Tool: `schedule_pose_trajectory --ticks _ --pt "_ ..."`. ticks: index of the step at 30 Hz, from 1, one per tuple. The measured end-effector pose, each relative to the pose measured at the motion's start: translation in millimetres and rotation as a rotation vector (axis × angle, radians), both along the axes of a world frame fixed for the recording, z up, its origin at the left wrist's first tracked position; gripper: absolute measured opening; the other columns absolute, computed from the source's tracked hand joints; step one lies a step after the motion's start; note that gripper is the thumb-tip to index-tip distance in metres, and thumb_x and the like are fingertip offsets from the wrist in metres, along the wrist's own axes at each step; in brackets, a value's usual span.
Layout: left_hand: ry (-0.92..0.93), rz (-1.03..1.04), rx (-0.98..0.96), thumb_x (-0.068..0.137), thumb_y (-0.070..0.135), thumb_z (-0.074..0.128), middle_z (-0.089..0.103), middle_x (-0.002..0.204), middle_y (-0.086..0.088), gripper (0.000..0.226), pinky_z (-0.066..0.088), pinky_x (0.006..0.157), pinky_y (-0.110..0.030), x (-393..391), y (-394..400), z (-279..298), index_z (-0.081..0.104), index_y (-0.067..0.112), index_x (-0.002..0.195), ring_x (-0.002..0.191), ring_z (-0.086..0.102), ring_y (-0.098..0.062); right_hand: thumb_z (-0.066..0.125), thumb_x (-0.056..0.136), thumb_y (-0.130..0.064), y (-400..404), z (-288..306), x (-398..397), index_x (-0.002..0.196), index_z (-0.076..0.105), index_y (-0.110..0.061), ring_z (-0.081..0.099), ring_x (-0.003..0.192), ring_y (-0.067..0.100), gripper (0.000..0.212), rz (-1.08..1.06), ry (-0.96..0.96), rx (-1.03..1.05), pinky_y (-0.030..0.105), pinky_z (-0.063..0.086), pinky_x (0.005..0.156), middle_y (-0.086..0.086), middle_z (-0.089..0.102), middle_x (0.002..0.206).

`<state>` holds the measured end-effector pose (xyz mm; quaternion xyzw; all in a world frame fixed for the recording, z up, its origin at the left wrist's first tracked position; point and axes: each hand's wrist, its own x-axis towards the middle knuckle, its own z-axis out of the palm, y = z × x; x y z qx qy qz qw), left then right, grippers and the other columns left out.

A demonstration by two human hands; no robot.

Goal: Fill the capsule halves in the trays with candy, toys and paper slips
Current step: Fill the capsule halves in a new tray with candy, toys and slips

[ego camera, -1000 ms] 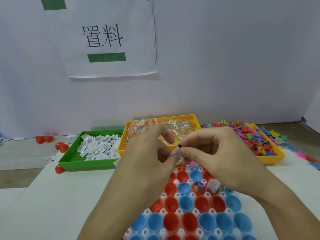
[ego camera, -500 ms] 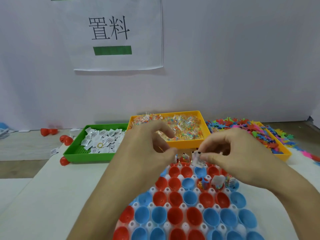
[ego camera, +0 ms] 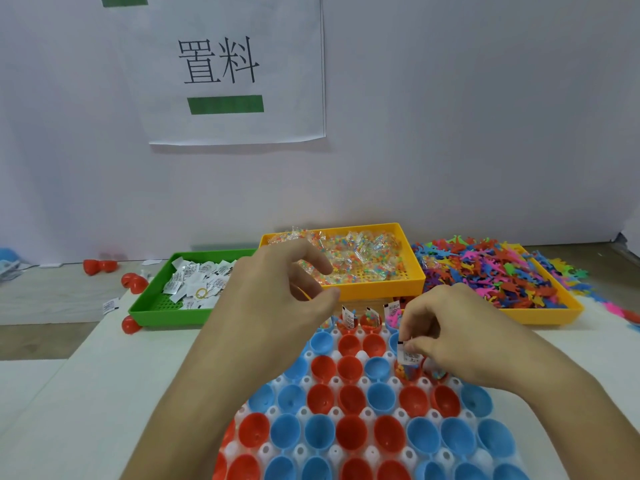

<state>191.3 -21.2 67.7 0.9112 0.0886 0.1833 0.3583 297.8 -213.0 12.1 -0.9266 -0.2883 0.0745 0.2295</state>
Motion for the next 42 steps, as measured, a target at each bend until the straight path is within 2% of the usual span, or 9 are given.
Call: schedule_pose_trajectory --ticks 8,13,19,26,35,42 --pt "0.009 -0.005 0.003 0.080 0.030 0.071 0.071 0.069 0.012 0.008 0.047 0.067 -0.013 -0.7 0.1 1.0 0.065 0.032 0.086 0.068 0.065 -0.001 0.077 0.084 -0.025 1.0 -0.9 -1.5 0.071 0.069 -0.034 0.063 0.075 0.004 0.018 0.008 0.006 -0.030 0.027 0.057 0.072 -0.013 0.066 0.081" --pt "0.014 0.008 0.012 0.081 0.031 0.071 0.071 0.070 0.011 0.008 0.047 0.065 -0.013 -0.6 1.0 0.6 0.065 0.032 0.087 0.069 0.064 -0.001 0.076 0.086 -0.026 3.0 -2.6 -2.4 0.072 0.066 -0.036 0.059 0.080 0.003 0.020 0.002 -0.018 -0.061 0.027 0.057 0.074 -0.015 0.062 0.087" --pt "0.012 0.008 0.019 0.082 0.031 0.071 0.071 0.070 0.010 0.008 0.047 0.065 -0.013 -0.3 1.4 -0.1 0.065 0.032 0.087 0.068 0.064 0.000 0.076 0.086 -0.024 4.1 -1.0 -3.4 0.075 0.071 -0.034 0.062 0.076 0.003 0.016 0.018 -0.019 -0.057 0.021 0.055 0.067 -0.018 0.063 0.083" --pt "0.006 0.012 0.035 0.082 0.032 0.071 0.070 0.069 0.011 0.008 0.046 0.066 -0.011 0.1 2.2 -1.1 0.065 0.033 0.086 0.067 0.062 0.002 0.076 0.086 -0.025 6.6 -2.6 -3.8 0.071 0.068 -0.037 0.060 0.082 0.002 0.021 0.013 -0.038 -0.023 0.029 0.058 0.078 -0.017 0.065 0.085" --pt "0.010 0.006 0.036 0.081 0.035 0.070 0.071 0.070 0.011 0.008 0.047 0.067 -0.011 0.8 3.1 -2.0 0.064 0.034 0.087 0.069 0.064 0.001 0.077 0.083 -0.024 -1.0 0.9 -2.7 0.075 0.074 -0.033 0.065 0.075 0.002 0.013 0.015 0.025 -0.074 0.024 0.059 0.069 -0.016 0.068 0.079" --pt "0.013 0.004 0.045 0.082 0.036 0.070 0.071 0.070 0.012 0.008 0.048 0.064 -0.012 0.8 3.5 -2.4 0.065 0.033 0.087 0.070 0.064 0.001 0.074 0.086 -0.024 5.9 -0.9 -4.4 0.078 0.071 -0.035 0.063 0.081 0.001 0.014 0.029 -0.026 -0.024 0.027 0.058 0.077 -0.018 0.067 0.082"
